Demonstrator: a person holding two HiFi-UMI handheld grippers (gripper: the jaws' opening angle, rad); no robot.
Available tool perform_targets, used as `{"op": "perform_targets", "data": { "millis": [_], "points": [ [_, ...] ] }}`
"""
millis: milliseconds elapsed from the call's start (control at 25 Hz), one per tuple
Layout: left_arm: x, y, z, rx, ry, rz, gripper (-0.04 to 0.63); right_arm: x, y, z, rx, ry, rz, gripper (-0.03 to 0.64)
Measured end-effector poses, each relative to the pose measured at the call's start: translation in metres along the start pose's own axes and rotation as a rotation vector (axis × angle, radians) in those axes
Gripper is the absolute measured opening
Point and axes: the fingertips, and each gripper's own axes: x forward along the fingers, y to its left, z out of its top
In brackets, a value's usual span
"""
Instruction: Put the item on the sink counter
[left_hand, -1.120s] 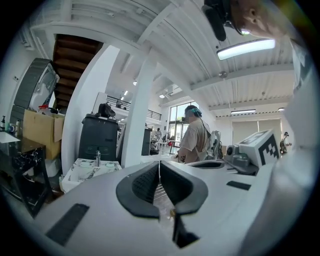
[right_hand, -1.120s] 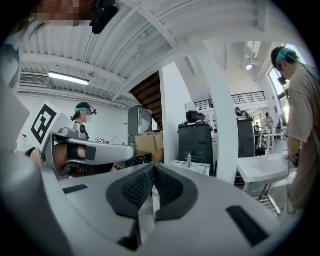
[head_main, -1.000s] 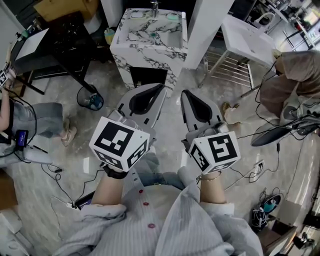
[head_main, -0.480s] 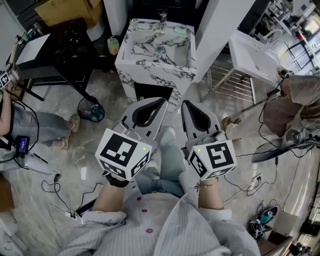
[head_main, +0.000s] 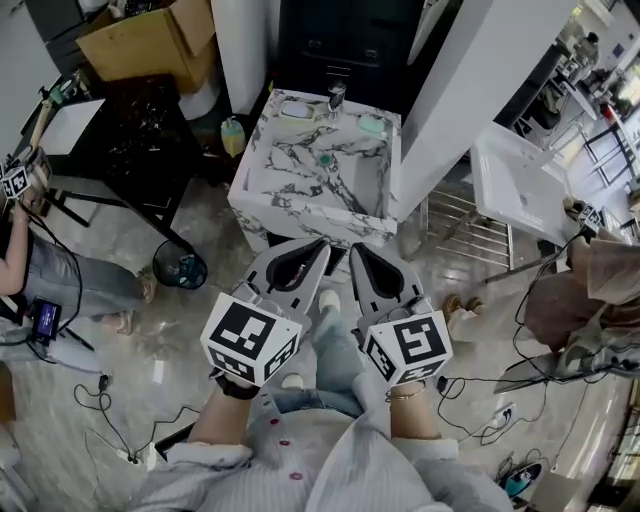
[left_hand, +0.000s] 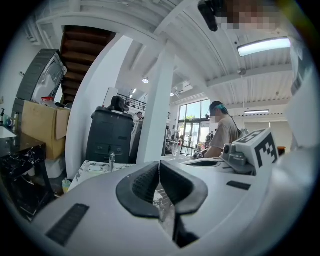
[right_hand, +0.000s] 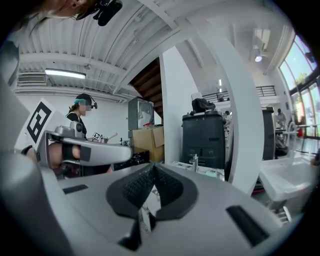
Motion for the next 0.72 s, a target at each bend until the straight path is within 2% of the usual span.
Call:
{"op": "perform_targets", "data": {
  "millis": [440, 720],
  "points": [
    [0.144, 0.074, 0.04, -0.008, -0.003, 0.052, 0.02, 0.107, -0.123, 0.03, -0.007, 0.019, 0.045, 0.011],
    [0.222, 0.105, 0.053, -0.019, -0.008, 0.066, 0.02, 0.158, -0.191, 0.038, -0.017, 0.036, 0.066, 0.011]
  ]
}}
